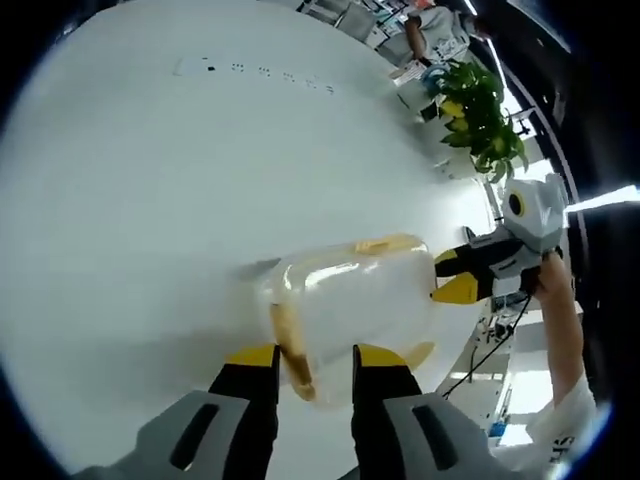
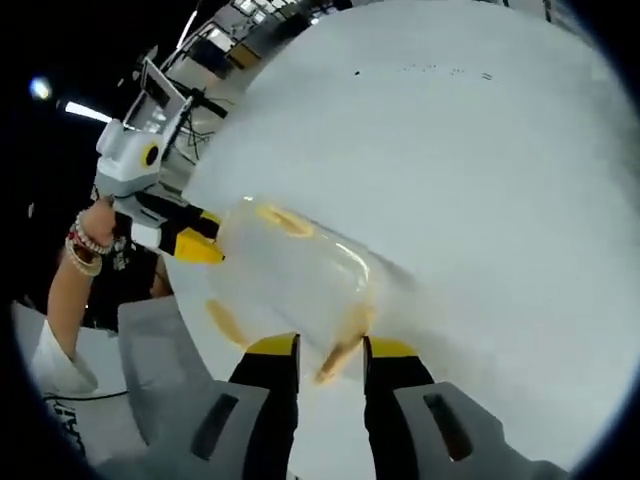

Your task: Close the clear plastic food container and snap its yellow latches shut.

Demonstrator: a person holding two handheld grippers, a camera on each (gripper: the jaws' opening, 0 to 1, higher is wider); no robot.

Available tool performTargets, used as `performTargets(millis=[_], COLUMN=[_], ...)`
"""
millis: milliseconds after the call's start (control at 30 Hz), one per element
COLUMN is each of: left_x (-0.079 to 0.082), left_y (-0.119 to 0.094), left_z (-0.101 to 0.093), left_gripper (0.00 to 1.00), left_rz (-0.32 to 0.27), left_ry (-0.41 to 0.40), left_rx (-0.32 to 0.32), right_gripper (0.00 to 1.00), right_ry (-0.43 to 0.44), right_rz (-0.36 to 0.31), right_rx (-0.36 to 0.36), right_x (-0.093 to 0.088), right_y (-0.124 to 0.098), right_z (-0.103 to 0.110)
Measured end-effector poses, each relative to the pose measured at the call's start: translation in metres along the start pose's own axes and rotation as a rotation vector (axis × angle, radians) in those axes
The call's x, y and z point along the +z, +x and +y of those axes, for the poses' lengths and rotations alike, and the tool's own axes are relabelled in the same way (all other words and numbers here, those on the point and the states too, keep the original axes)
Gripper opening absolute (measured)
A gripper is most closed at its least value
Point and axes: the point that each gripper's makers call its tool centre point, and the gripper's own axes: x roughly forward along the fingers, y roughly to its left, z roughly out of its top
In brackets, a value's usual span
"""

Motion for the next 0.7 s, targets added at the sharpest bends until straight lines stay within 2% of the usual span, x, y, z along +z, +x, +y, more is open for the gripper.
performTargets(millis=[167, 267, 333, 400, 500, 600, 700], left_x=[0.006, 0.009, 0.009, 0.009, 0.015, 0.016, 0.016], left_y=[-0.003, -0.006, -0.006, -0.006, -0.008, -0.01, -0.01], left_z=[-0.001, 0.003, 0.001, 0.0, 0.002, 0.001, -0.004], left_gripper=[0.22, 0.28, 0.29, 0.26, 0.27, 0.29, 0.26], left_rz=[-0.031, -0.041, -0.046, -0.045, -0.064, -0.072, -0.063], left_ry=[0.145, 0.226, 0.249, 0.237, 0.337, 0.37, 0.414], left_rx=[0.074, 0.13, 0.127, 0.118, 0.152, 0.171, 0.175], right_gripper=[0.22, 0.22, 0.23, 0.23, 0.24, 0.25, 0.26], right_ry=[-0.061, -0.106, -0.16, -0.182, -0.225, -0.274, -0.302], right_rz=[0.019, 0.022, 0.022, 0.027, 0.035, 0.05, 0.06], right_rx=[-0.051, -0.075, -0.101, -0.12, -0.159, -0.194, -0.216], right_x=[0.002, 0.004, 0.006, 0.007, 0.01, 0.012, 0.014], right_y=[0.0, 0.0, -0.001, 0.0, -0.001, 0.0, 0.0], right_z=[0.003, 0.001, 0.001, 0.003, 0.003, 0.004, 0.005])
